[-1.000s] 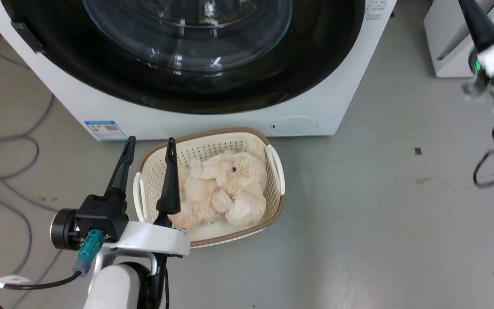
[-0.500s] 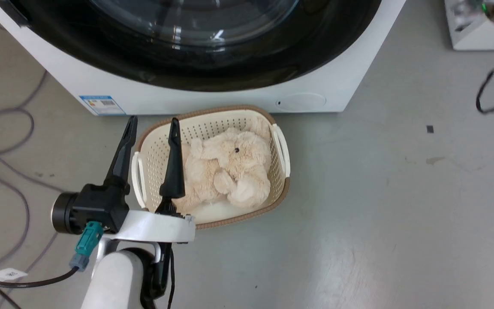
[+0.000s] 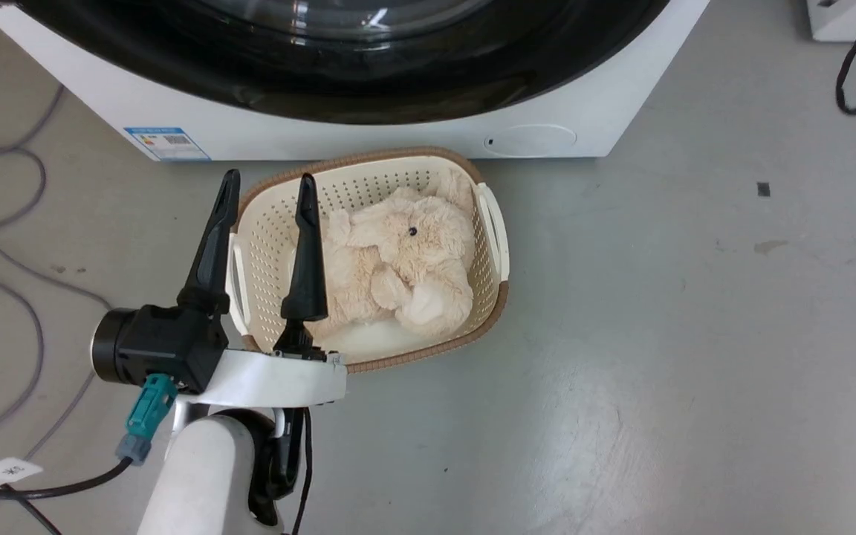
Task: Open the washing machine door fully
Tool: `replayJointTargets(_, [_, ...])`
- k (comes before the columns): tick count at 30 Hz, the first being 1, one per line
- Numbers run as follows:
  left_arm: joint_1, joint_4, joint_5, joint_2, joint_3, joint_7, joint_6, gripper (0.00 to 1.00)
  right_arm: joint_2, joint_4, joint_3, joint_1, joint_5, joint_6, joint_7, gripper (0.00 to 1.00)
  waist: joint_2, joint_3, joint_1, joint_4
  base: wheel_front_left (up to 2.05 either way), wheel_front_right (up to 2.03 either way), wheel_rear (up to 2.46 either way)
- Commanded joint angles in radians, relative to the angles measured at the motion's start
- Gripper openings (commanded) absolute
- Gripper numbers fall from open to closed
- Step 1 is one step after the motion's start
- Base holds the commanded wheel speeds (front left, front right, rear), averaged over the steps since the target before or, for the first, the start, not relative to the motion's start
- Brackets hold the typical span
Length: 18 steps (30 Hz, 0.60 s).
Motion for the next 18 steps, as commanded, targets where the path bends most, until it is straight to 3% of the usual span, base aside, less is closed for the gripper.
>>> replayJointTargets(1, [-0.021,-0.005,-0.008,0.002,-0.007,-0.01,0.006,1.0,0.003,0.037,0.013,-0.053,0.031,0.001,0.025,0.0,-0.0001,0.007,-0.0001,-0.001,0.0,0.0,0.0])
replayJointTargets(18, [-0.046,0.007,-0.029,0.002,-0.033,-0.04,0.02,1.0,-0.005,0.184,0.082,-0.195,0.159,0.001,0.264,0.0,-0.0001,0.024,-0.0001,-0.008,0.0,0.0,0.0])
